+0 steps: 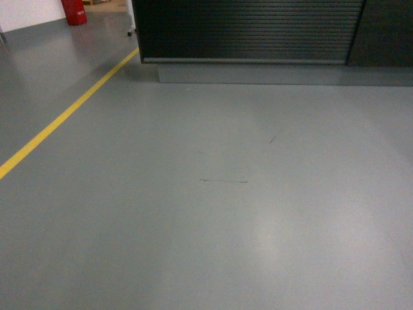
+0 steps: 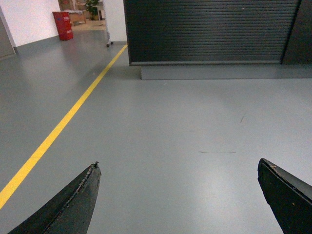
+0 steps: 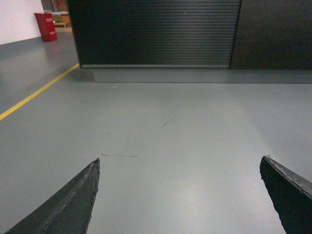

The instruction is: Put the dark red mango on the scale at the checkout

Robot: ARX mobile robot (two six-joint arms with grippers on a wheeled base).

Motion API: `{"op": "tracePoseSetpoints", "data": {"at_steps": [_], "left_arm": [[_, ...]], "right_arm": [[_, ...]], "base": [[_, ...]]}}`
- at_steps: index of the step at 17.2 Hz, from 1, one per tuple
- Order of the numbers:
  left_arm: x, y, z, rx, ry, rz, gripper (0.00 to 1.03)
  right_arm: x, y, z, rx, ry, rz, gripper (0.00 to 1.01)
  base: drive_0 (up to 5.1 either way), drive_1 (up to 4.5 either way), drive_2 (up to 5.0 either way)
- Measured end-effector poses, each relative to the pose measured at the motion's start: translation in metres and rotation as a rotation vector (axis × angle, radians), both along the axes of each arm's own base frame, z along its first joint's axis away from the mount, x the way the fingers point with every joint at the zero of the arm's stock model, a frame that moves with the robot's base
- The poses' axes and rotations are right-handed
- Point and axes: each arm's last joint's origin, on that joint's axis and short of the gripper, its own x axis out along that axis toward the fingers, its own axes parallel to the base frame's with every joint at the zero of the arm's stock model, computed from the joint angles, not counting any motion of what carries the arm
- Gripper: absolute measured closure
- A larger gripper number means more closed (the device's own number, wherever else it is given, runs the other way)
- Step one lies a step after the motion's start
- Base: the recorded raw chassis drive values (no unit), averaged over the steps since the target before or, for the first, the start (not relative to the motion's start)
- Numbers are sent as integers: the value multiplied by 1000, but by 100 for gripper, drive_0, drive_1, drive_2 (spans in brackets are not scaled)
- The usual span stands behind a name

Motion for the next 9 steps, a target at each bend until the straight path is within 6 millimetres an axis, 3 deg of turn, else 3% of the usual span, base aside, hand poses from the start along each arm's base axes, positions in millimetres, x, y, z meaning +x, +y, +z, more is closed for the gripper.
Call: {"op": "tracePoseSetpoints", "data": {"at_steps": [9], "left_arm": [[0, 0, 0, 0, 0, 0, 5]], "right_arm": [[0, 0, 0, 0, 0, 0, 3]], "base": [[0, 0, 0]]}}
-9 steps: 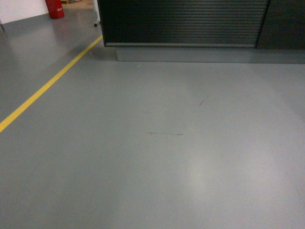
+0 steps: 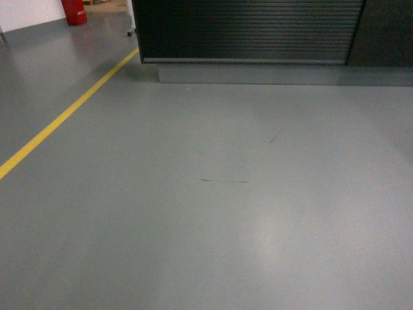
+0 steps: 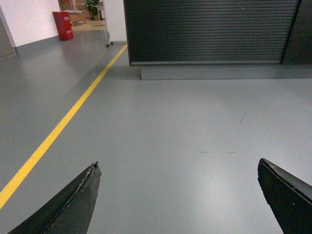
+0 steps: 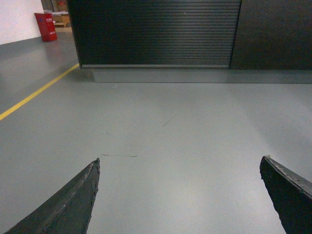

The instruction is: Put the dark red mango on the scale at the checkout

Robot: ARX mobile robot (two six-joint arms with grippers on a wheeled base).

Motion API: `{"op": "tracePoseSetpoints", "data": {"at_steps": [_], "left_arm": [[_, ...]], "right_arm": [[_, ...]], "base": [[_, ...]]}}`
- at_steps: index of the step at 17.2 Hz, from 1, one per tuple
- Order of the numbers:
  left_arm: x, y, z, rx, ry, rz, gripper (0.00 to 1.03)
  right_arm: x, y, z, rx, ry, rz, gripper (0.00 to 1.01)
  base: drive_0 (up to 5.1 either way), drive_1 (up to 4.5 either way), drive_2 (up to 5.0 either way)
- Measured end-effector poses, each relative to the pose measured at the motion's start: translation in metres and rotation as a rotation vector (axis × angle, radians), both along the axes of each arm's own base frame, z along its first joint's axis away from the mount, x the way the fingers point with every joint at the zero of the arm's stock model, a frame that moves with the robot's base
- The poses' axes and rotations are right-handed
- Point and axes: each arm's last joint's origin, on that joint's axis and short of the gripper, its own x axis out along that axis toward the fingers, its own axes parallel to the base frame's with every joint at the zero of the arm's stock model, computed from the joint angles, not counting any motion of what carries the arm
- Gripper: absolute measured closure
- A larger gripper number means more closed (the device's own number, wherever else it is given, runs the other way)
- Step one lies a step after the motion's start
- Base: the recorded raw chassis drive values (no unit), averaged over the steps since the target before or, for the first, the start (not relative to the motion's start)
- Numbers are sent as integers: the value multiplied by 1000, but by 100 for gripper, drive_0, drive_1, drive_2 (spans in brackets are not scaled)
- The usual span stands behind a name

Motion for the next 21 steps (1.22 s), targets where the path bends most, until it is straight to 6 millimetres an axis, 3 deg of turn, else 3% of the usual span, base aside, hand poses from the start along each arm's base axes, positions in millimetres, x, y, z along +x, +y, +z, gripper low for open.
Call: {"op": "tracePoseSetpoints", "data": {"at_steps": [21], "left_arm": [[0, 0, 0, 0, 0, 0, 5]], "right_arm": [[0, 0, 0, 0, 0, 0, 3]], "base": [[0, 21, -20]]}}
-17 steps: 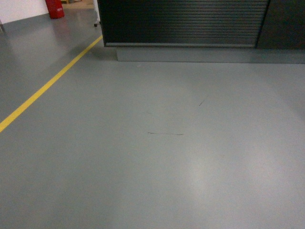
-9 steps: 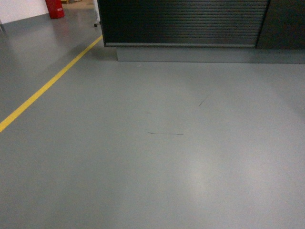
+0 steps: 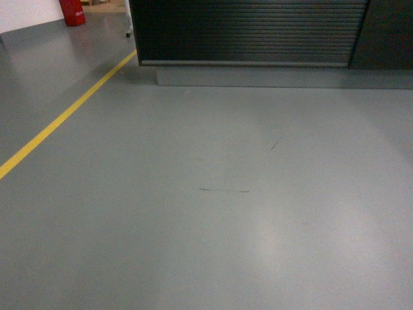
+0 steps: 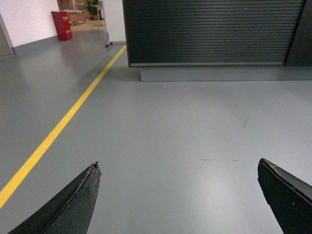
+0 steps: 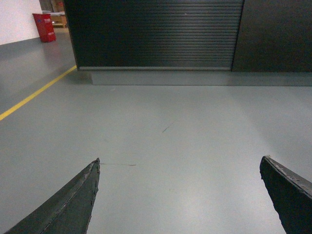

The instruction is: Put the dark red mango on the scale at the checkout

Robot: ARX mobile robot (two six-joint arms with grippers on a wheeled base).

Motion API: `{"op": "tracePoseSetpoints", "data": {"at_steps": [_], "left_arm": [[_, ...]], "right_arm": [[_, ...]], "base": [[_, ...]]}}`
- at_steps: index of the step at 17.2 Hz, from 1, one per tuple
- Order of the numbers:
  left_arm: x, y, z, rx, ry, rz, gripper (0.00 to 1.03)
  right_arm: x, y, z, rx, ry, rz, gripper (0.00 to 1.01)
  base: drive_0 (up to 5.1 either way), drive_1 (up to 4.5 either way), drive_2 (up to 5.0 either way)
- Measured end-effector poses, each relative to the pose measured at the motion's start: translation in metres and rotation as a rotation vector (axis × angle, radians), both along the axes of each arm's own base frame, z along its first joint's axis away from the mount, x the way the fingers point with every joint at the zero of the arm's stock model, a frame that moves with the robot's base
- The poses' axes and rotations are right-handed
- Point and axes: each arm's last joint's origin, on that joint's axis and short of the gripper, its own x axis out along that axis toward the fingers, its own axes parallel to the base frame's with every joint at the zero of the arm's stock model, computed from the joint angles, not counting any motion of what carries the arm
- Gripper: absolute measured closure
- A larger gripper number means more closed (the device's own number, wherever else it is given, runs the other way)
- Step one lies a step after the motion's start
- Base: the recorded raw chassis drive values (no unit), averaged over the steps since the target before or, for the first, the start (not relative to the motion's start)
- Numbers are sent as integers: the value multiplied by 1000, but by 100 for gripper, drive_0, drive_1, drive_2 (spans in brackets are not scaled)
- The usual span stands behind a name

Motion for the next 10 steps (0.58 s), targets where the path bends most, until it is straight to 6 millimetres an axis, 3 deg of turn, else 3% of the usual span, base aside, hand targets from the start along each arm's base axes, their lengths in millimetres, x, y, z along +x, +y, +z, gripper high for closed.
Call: {"op": "tracePoseSetpoints", "data": {"at_steps": [10], "left_arm": [[0, 0, 0, 0, -2, 0, 5]], "right_arm": [[0, 0, 0, 0, -1, 0, 3]], "base": [[7, 441, -426]]}}
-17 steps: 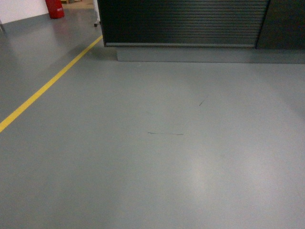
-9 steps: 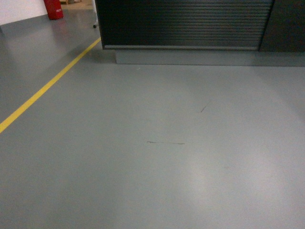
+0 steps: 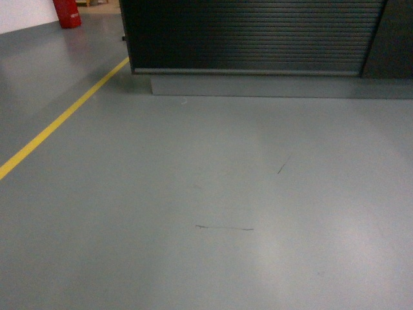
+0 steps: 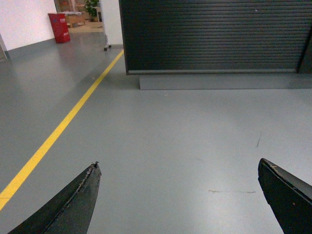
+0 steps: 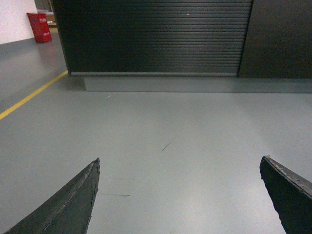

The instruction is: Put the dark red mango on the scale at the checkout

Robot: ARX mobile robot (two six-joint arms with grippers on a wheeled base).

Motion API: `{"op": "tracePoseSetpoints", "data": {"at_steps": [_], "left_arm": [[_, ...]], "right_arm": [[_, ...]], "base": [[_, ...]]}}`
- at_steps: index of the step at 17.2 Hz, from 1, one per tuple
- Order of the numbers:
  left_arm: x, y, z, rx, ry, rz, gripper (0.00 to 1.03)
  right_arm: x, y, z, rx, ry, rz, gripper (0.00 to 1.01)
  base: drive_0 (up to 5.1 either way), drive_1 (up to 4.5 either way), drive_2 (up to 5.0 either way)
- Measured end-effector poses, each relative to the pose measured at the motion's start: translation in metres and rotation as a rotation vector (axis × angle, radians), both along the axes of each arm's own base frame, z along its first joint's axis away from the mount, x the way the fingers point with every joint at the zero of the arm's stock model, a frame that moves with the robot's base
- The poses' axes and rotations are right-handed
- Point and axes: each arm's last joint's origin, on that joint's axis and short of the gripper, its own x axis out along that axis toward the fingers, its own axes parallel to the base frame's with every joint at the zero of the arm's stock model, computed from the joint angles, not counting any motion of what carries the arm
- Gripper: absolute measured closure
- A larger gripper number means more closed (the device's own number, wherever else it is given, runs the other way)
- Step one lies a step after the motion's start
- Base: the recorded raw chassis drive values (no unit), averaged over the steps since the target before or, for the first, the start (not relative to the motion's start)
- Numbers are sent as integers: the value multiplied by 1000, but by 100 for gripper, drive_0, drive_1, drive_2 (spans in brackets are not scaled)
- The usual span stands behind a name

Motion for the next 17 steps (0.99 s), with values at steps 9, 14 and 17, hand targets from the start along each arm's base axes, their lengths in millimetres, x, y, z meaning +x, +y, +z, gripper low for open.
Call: {"op": "tracePoseSetpoints", "data": {"at_steps": [9, 14, 17], "left_arm": [[0, 0, 0, 0, 0, 0, 5], [0, 0, 0, 0, 0, 1, 5], [0, 0, 0, 0, 2, 0, 5]], "right_arm": [[0, 0, 0, 0, 3, 0, 3], [0, 0, 0, 0, -2, 0, 3], [0, 0, 0, 0, 2, -1, 3]], "base": [[5, 438, -429], [-11, 422, -444], [-14, 420, -447]]}}
